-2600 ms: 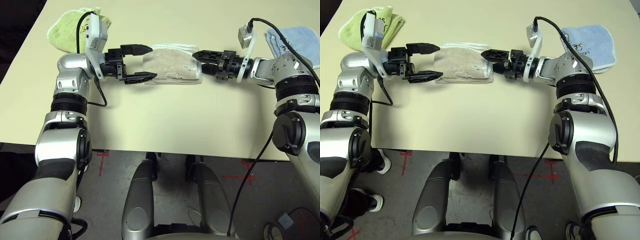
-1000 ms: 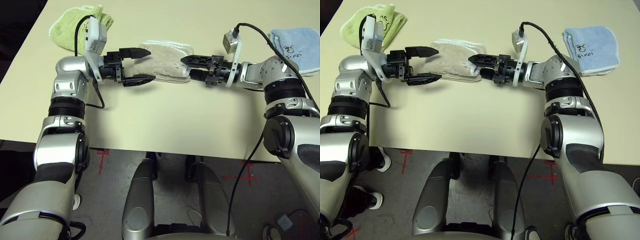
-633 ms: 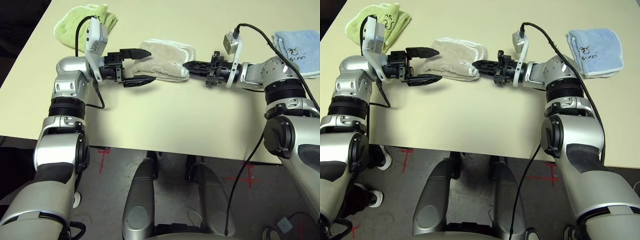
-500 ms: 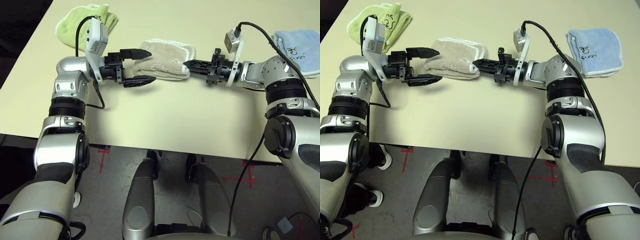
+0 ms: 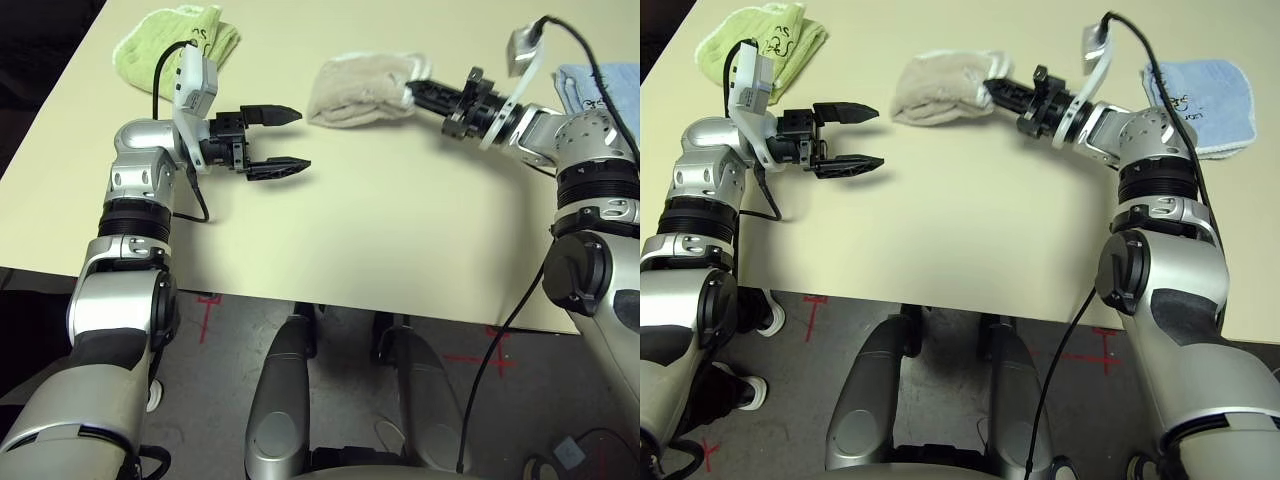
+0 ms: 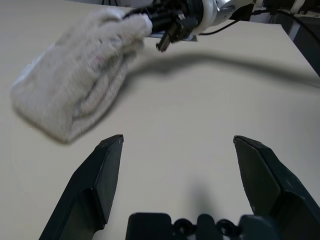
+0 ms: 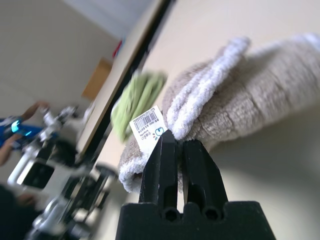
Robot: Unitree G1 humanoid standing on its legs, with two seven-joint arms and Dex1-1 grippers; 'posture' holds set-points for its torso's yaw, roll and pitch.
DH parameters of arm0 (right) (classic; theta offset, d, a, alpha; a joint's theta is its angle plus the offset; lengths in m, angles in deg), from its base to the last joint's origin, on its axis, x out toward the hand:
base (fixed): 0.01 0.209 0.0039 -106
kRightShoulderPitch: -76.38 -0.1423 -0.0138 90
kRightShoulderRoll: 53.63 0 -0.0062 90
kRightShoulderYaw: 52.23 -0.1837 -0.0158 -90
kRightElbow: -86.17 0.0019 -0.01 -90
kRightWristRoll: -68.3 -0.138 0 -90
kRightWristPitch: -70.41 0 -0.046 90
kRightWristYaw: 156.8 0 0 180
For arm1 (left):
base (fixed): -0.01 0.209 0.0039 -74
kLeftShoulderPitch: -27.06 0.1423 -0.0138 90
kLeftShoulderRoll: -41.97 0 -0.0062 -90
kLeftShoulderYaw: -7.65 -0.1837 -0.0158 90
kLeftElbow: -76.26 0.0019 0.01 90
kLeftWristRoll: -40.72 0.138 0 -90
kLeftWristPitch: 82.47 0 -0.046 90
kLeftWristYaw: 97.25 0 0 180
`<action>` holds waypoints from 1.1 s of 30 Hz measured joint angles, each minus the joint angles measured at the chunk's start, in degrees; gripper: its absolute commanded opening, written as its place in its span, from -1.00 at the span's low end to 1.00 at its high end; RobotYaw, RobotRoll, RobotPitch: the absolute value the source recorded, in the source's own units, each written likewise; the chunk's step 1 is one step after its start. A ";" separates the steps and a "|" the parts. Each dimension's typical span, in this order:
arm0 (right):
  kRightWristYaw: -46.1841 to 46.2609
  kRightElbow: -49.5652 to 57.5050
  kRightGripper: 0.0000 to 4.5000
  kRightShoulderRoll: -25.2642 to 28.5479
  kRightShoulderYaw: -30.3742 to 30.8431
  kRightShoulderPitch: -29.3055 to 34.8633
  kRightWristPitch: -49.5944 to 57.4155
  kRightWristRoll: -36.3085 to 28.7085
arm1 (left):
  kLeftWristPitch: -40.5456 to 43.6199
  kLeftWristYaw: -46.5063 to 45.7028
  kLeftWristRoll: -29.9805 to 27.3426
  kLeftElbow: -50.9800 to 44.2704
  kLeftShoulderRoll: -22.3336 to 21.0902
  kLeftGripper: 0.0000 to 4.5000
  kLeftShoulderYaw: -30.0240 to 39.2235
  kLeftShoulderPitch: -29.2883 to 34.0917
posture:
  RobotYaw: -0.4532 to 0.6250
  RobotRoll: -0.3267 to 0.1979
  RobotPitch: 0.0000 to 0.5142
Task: Fold the towel and set it aside.
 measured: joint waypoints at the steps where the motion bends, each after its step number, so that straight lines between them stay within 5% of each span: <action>1: -0.03 0.00 -0.99 0.24 -0.92 -0.11 -3.18 -0.23 | -0.20 -0.24 0.00 0.20 0.00 1.00 0.01 0.00 | 0.01 0.25 0.43; 16: 5.83 -8.16 -0.99 8.91 -3.85 -2.99 -41.06 4.23 | -2.58 -1.18 0.05 2.81 0.19 1.00 -0.01 -1.00 | -0.08 0.25 0.40; 33: 7.56 -17.93 -0.99 13.90 -3.74 -1.44 -48.69 8.29 | -3.07 -2.28 0.01 3.89 0.28 1.00 0.20 -0.93 | -0.05 0.25 0.44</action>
